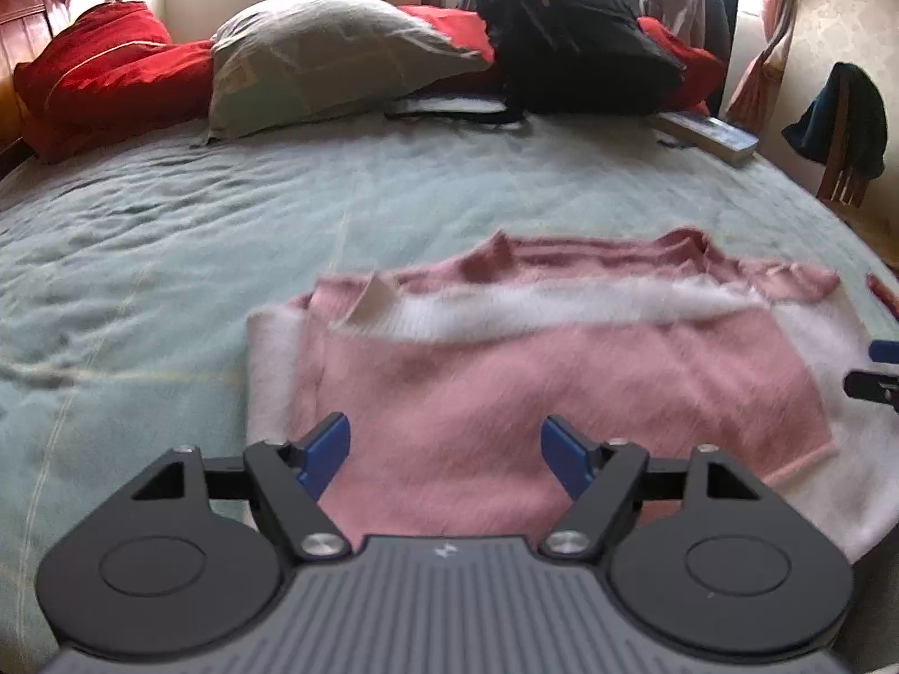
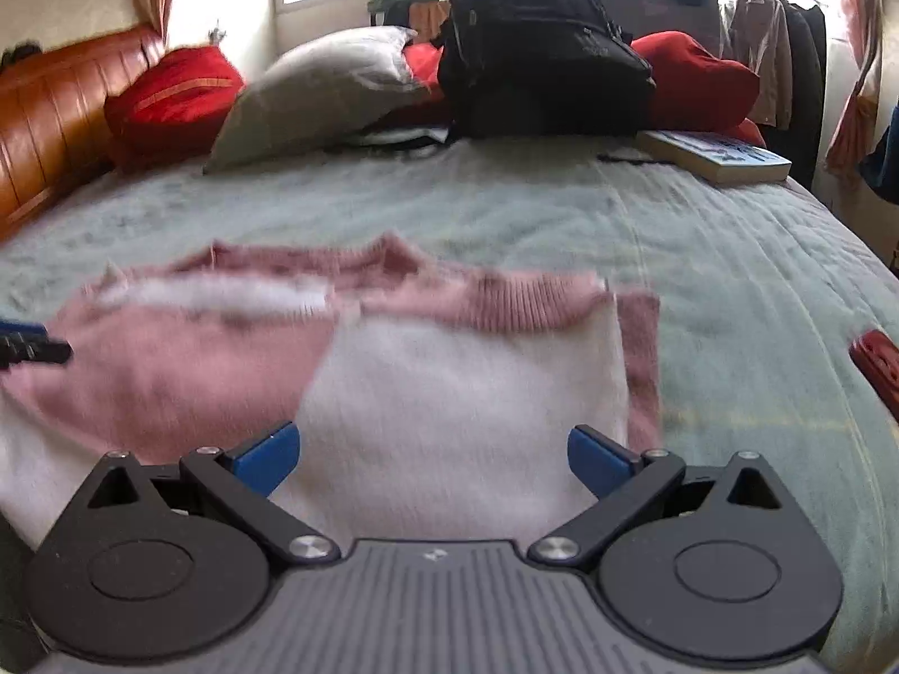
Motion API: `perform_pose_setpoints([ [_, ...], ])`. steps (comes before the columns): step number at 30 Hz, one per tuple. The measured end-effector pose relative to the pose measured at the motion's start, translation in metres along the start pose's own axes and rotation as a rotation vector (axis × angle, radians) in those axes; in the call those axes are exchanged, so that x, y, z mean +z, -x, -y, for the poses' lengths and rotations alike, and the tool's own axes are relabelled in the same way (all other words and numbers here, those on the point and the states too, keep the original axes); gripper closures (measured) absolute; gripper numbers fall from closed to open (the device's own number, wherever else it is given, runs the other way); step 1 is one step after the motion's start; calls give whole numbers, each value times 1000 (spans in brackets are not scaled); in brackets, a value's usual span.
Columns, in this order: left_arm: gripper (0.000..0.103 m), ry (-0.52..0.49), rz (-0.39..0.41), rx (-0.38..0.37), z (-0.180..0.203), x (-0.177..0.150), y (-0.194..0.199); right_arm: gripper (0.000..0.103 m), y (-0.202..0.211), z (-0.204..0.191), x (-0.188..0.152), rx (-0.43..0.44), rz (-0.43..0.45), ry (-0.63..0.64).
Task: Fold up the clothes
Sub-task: 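Move both grippers above the folded pink-and-white sweater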
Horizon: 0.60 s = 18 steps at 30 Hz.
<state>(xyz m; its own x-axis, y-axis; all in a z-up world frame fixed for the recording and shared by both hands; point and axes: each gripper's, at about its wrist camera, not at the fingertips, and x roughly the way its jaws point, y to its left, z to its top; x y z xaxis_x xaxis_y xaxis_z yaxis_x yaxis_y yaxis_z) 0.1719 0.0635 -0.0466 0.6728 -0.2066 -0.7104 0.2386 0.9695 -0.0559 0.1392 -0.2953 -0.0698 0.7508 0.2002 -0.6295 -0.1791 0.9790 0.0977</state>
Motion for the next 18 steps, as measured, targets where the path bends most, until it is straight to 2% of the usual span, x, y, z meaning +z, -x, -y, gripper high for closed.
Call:
perform_pose_setpoints([
  [4, 24, 1, 10, -18, 7, 16, -11, 0, -25, 7, 23, -33, 7, -27],
  [7, 24, 51, -30, 18, 0, 20, -29, 0, -52, 22, 27, -42, -62, -115],
  [11, 24, 121, -41, 18, -12, 23, -34, 0, -50, 19, 42, -18, -31, -160],
  [13, 24, 128, -20, 18, -12, 25, -31, 0, -49, 13, 54, 19, -12, -168],
  [16, 24, 128, 7, 33, -12, 28, -26, 0, -59, 2, 71, 128, -2, -165],
  [18, 24, 130, 20, 43, -14, 28, -24, 0, -71, -9, 80, 158, -1, -147],
])
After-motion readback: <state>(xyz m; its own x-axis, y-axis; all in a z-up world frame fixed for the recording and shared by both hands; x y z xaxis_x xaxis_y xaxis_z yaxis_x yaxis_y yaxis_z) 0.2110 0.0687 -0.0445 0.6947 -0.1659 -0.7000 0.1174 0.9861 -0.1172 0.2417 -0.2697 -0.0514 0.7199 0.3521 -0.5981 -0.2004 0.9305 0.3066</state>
